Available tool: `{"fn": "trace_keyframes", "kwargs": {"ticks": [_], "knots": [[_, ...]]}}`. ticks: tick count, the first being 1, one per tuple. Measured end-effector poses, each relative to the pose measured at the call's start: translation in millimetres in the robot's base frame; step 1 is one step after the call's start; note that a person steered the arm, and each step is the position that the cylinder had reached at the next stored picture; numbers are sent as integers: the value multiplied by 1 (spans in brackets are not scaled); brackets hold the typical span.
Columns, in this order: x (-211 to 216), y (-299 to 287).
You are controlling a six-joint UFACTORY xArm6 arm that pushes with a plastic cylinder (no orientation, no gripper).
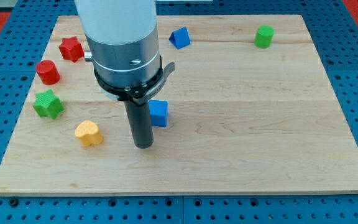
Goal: Slightly push the yellow heart diagonal to the right of the green star
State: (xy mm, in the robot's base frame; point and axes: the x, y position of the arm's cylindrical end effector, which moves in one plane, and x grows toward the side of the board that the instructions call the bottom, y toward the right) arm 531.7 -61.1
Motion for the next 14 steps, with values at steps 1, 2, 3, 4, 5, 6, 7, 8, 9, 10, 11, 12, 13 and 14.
{"fn": "trace_keyframes", "kwargs": {"ticks": [1,2,3,4,5,6,7,8,9,10,11,12,13,14], "knots": [[-14,19],[-41,20],[-53,23],[-39,101],[-97,155],[-162,165],[-187,161],[-193,150],[-194,147],[-194,146],[-194,145],[-194,144],[-194,144],[-200,146]]}}
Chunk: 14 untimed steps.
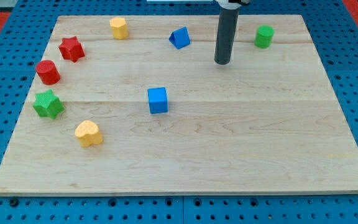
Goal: Slightly push the yellow heart diagonal to the right of the green star
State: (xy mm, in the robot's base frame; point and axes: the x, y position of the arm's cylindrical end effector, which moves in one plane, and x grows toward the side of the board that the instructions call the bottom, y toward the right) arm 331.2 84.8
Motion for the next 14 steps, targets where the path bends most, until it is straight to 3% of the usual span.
{"fn": "trace_keyframes", "kwargs": {"ticks": [1,2,3,6,8,11,12,14], "knots": [[-37,-3],[-60,-44],[-60,-98],[-80,-148],[-29,-164],[-28,-165],[-3,-197],[96,-236]]}}
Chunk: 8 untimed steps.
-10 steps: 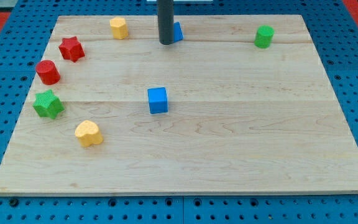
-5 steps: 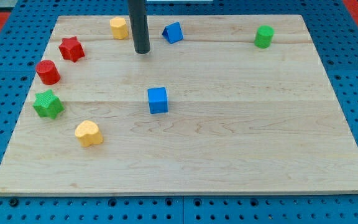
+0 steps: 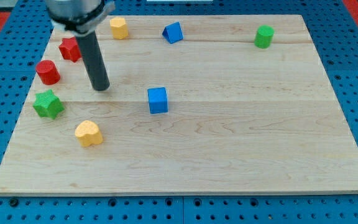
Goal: Slightly push the yellow heart diagonal to the right of the green star
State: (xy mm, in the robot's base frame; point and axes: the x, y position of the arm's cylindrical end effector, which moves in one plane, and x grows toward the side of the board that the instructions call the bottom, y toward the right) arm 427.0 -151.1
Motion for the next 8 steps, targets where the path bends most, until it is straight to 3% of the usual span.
{"fn": "trace_keyframes", "kwargs": {"ticks": [1,2,3,5,8], "knots": [[46,38],[119,48],[140,13],[126,-16],[101,6]]}}
